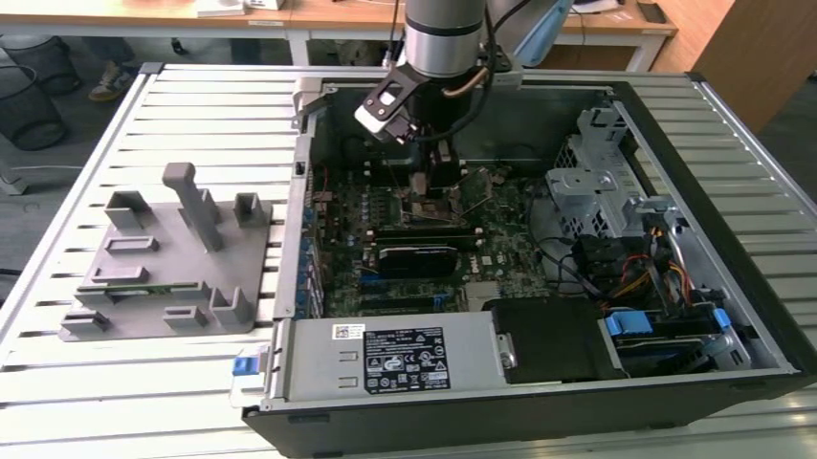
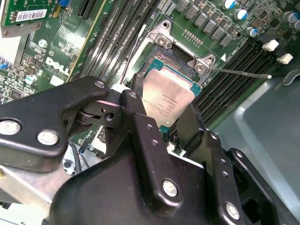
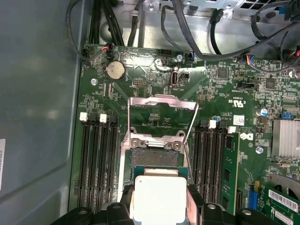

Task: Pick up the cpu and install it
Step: 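Place the cpu into insertion slot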

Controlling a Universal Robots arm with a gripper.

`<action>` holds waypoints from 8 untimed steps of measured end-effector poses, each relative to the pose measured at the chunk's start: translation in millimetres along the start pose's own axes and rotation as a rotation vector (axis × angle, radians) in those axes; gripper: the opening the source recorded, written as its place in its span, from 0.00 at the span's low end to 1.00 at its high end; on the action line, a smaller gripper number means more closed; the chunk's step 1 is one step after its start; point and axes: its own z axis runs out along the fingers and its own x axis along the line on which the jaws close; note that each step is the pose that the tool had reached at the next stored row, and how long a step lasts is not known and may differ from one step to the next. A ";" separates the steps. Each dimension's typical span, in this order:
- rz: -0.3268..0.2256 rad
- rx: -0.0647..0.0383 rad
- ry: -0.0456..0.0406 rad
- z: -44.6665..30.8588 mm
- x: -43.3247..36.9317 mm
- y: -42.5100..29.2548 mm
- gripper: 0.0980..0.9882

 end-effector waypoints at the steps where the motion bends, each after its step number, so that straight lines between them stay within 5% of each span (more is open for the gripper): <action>1: 0.000 0.000 0.0001 0.7 0.0 0.0 0.48; 8: 0.001 0.000 -0.0001 4.8 0.1 0.4 0.48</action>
